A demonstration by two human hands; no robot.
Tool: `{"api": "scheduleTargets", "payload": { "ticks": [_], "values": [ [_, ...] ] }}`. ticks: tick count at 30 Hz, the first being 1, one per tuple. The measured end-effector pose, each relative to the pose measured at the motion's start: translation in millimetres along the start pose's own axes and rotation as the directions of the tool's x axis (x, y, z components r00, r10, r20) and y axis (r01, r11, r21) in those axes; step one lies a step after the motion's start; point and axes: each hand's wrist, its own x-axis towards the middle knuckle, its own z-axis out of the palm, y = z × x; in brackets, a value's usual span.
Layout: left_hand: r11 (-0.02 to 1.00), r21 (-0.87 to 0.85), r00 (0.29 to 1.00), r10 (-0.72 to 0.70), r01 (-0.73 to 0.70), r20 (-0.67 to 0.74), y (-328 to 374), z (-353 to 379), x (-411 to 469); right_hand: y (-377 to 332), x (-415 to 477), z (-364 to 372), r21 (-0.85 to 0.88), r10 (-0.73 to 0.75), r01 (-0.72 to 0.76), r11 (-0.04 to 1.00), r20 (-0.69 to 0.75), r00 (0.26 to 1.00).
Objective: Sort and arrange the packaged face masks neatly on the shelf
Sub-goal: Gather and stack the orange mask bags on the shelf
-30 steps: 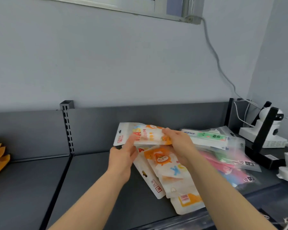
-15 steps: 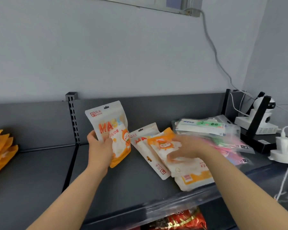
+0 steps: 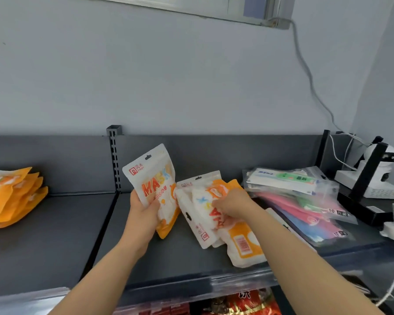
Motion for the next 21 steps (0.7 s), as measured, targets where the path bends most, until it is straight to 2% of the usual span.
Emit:
{"api": "scheduleTargets", "payload": {
  "ticks": [1,2,5,8,10,13,15,21],
  "values": [
    [1.000,0.004,0.999,-0.028,0.029,-0.025,-2.2,-3.3,0.3,-3.3,-0.1,3.3,0.093,-0.008,0.005,0.996,0.036,0.999],
    [0.999,0.007,0.999,-0.046,0.046,-0.030,-3.5,-6.2,-0.1,-7.3,-1.8,6.6,0.113,-0.019,0.013,0.994,0.052,0.998],
    [0.998,0.024,0.999,-0.050,0.050,0.007,-1.1,-11.1,-1.1,-18.9,-7.5,22.1,-0.147,-0.034,0.040,0.988,0.041,0.999],
    [0.990,0.123,0.997,-0.077,0.076,0.004,0.3,-10.4,1.4,-26.4,-8.4,28.6,-0.131,-0.074,0.089,0.987,0.119,0.990],
    [0.986,0.125,0.994,-0.110,0.112,-0.024,0.3,-10.4,6.9,-28.9,-5.9,24.4,-0.188,-0.152,0.179,0.966,0.149,0.977],
    [0.985,0.066,0.987,-0.155,0.157,-0.035,0.3,-13.3,15.6,-32.5,7.2,10.0,-0.392,-0.328,0.340,0.855,0.100,0.939],
    [0.984,0.043,0.985,-0.172,0.173,-0.031,0.1,-15.1,17.1,-31.0,22.3,5.8,-0.476,-0.390,0.392,0.787,0.109,0.915],
    [0.974,-0.010,0.974,-0.228,0.228,-0.004,0.3,-25.1,25.1,-31.6,60.4,18.7,-0.466,-0.342,0.430,0.773,0.265,0.902]
  ]
}}
